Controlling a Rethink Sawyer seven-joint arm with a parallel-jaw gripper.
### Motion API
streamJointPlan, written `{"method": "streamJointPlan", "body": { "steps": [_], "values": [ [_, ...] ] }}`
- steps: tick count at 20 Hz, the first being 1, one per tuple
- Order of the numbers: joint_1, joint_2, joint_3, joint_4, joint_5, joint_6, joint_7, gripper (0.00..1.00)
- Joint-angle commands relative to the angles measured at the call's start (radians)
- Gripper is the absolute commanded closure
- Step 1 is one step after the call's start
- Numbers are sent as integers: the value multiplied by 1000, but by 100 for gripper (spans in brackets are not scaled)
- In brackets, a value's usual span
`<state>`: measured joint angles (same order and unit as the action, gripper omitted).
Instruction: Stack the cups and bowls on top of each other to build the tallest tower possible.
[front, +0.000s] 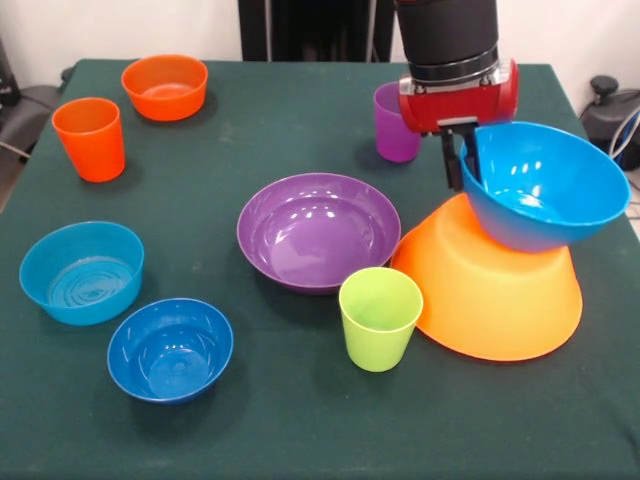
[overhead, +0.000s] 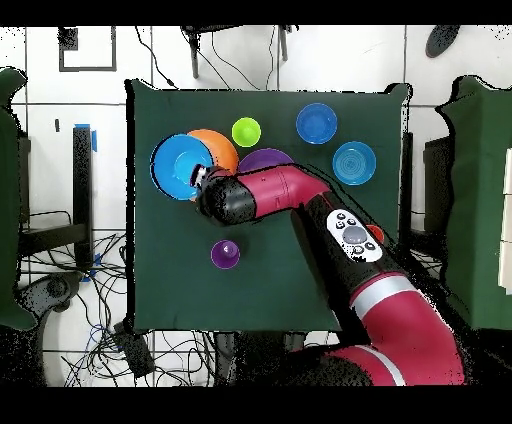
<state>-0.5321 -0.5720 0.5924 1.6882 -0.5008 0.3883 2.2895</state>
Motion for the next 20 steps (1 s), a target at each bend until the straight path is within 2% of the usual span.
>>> {"method": "streamJointPlan", "body": {
  "steps": [1, 20],
  "values": [
    [18, 53, -65, -84, -18, 27, -9, 100],
    [4, 50, -61, -99, -19, 39, -36, 100]
  ]
}}
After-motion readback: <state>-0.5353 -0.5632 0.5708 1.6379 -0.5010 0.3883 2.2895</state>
